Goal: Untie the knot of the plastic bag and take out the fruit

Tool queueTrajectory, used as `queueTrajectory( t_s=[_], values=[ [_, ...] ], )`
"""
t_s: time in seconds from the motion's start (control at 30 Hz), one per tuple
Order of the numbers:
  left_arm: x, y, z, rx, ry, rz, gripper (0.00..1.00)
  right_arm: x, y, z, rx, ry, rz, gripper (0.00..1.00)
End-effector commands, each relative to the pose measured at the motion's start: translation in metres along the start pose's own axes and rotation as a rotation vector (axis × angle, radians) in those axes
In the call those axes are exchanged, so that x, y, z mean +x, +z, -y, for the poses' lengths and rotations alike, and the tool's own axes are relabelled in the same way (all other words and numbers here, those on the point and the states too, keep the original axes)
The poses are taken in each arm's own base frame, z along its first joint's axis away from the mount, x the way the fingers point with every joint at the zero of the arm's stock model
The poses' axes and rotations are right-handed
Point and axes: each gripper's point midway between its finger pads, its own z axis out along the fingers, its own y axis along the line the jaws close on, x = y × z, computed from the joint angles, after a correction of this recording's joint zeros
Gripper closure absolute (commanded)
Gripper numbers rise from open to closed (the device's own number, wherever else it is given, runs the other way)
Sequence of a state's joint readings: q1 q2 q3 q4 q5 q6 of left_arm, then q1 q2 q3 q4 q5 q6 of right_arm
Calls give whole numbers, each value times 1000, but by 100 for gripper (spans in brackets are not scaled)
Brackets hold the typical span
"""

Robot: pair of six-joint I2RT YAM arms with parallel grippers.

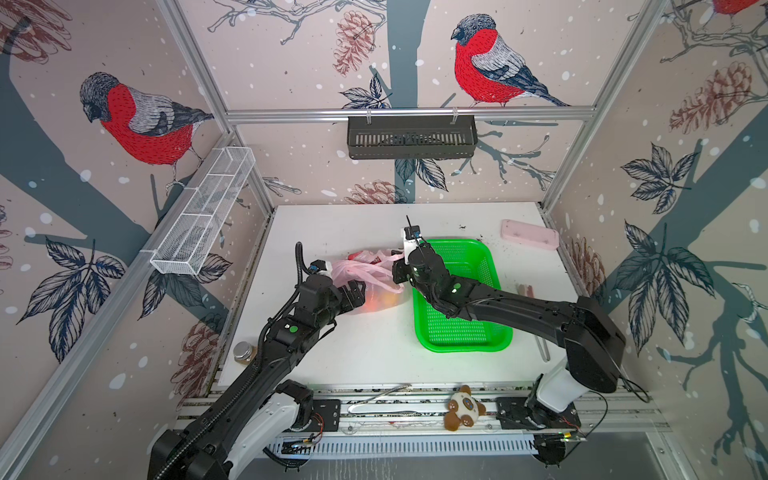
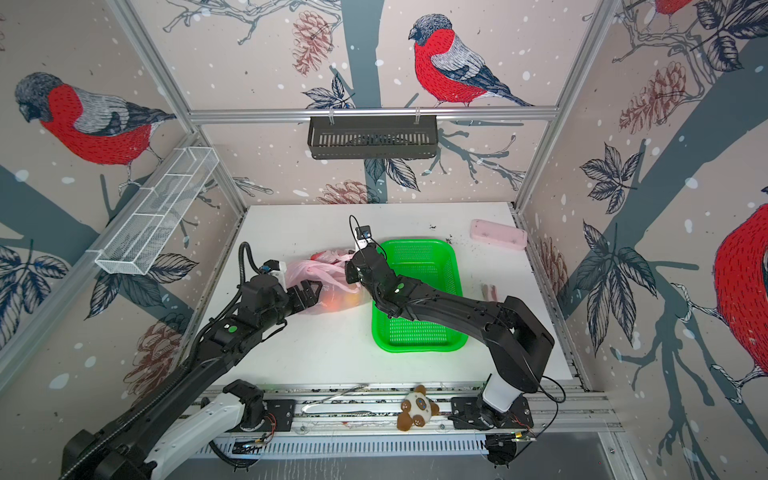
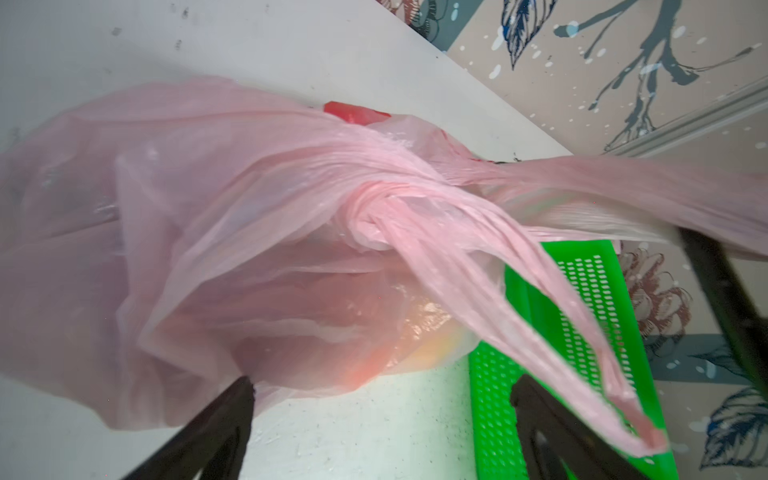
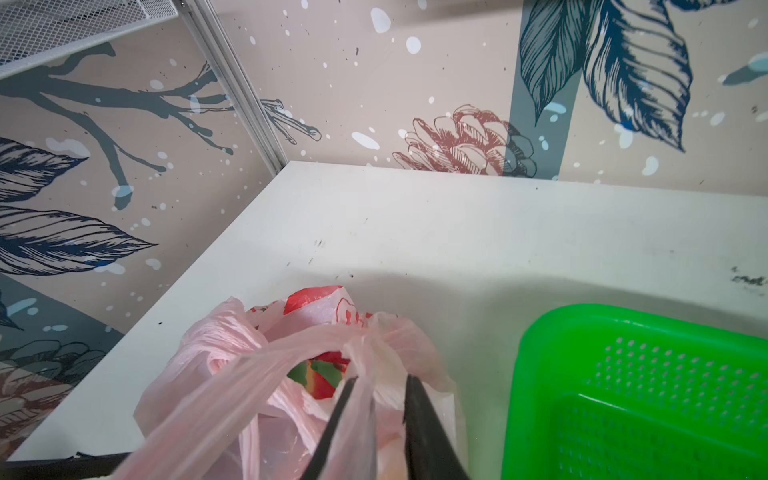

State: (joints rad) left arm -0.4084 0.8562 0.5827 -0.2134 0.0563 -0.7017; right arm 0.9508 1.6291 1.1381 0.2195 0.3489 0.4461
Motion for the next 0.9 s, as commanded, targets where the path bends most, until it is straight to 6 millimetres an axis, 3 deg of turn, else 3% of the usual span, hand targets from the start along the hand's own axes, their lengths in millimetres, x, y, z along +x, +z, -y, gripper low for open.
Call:
queueTrajectory(
  t_s=[0.0,0.17,0.43,0.67,0.87],
  values=[
    [5,-6,9,27,37,-46,4,-8,-1,-10,-97,103,10,78],
    [10,-11,19,39,85,-118,4,-8,1,-8,-116,135,-1,79],
    [1,-13,53,158,139,-144,6,-4,4,-7,-132,182,-11,79],
    [22,1,70,224,177,-225,8,-2,5,-4,-143,231,-25,79],
    [29,20,71,218,160,-212,9,2,6,-5,-155,244,-30,79]
  ],
)
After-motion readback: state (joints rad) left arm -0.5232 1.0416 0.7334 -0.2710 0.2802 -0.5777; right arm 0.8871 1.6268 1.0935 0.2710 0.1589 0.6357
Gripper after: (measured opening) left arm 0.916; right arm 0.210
